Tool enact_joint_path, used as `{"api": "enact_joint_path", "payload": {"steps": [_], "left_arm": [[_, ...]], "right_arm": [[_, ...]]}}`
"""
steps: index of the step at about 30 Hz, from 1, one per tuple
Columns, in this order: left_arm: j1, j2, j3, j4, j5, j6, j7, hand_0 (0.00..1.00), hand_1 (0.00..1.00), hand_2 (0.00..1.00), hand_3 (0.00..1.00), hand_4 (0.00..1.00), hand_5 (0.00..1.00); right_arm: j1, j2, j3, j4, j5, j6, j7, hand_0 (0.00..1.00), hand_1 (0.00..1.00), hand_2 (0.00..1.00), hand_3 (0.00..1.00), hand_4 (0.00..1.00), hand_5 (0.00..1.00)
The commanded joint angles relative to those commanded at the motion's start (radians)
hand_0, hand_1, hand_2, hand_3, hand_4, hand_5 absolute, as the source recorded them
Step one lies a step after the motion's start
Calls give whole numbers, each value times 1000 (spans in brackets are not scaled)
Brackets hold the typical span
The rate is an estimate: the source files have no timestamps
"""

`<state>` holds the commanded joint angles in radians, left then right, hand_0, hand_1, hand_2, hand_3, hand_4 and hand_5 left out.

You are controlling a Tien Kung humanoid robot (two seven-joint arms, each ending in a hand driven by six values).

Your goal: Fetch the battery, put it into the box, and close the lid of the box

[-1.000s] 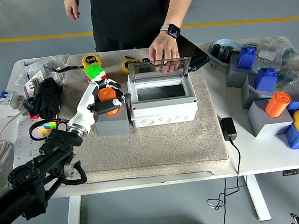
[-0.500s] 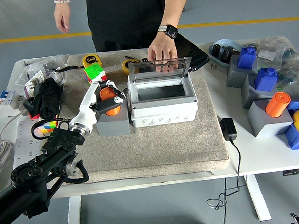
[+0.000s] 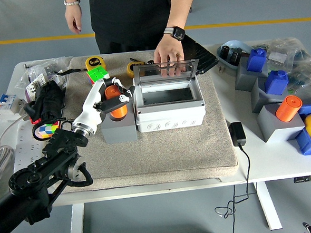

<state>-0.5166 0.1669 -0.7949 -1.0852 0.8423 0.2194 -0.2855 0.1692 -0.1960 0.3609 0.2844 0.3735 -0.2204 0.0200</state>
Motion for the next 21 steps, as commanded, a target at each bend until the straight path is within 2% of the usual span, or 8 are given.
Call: {"api": "enact_joint_path", "payload": {"steps": [5,10,13,17,21], "left_arm": [[-42,19,12,-54,93,-32,79,174,162,150,162,2,2],[-107,21,43,-98,164,-50,169,174,162,150,162,2,2],[-162,10,76,-111,215,-50,250,183,152,146,169,2,2],[-250,-23,138,-94,274,-53,341,187,151,149,174,2,2],[-334,-65,199,-53,335,-69,431,187,151,149,174,2,2]], "right_arm": [[-1,-1,5,0,-2,-2,2,658,635,640,534,875,442],[-4,1,9,0,-3,-3,5,658,635,640,534,875,442],[-4,1,9,-1,-2,-3,5,658,635,639,533,875,442],[-3,0,11,-1,-1,-6,6,658,635,639,533,874,440],[-1,-1,10,0,-1,-9,9,658,635,639,533,874,440]]}}
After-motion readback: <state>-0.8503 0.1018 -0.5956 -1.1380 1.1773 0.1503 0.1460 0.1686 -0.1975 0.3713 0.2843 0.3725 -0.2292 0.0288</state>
